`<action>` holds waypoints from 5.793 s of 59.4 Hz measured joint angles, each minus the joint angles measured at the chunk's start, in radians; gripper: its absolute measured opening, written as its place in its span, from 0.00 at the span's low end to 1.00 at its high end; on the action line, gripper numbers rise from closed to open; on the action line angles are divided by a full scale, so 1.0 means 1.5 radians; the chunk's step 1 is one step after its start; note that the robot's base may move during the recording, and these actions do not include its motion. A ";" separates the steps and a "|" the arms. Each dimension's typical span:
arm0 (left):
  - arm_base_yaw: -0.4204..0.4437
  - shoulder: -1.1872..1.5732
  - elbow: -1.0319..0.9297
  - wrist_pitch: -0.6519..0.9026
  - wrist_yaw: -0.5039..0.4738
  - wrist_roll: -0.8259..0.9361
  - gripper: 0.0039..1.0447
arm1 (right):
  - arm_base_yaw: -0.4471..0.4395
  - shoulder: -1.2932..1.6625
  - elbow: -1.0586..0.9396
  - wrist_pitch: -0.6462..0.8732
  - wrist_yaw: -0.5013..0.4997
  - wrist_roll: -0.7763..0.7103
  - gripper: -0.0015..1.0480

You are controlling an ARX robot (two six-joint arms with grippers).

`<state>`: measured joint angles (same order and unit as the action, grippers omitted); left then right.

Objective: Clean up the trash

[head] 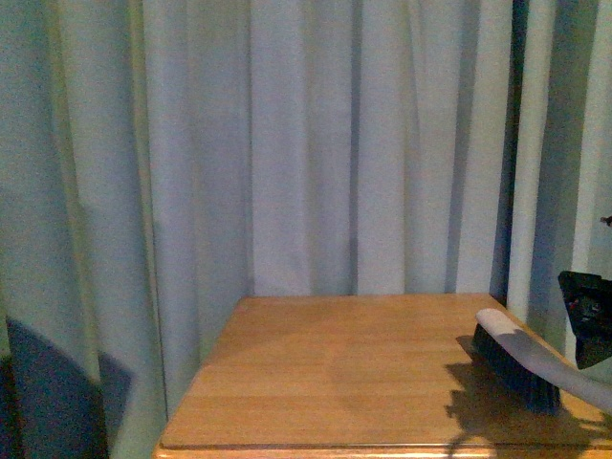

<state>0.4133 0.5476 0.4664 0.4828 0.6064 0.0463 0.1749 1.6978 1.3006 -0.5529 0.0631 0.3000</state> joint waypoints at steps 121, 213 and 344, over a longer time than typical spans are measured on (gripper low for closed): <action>0.000 0.000 0.000 0.000 0.000 -0.001 0.26 | 0.077 -0.506 -0.387 0.356 0.156 -0.083 0.18; 0.002 -0.003 -0.004 -0.002 0.000 -0.003 0.26 | 0.177 -0.617 -0.429 0.407 0.297 -0.196 0.18; -0.056 0.526 0.321 -0.648 0.031 0.690 0.26 | 0.178 -0.617 -0.429 0.407 0.297 -0.197 0.18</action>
<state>0.3286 1.3369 0.9478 -0.4889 0.6521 1.0809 0.4412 0.7719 0.6567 0.0574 0.5079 0.0040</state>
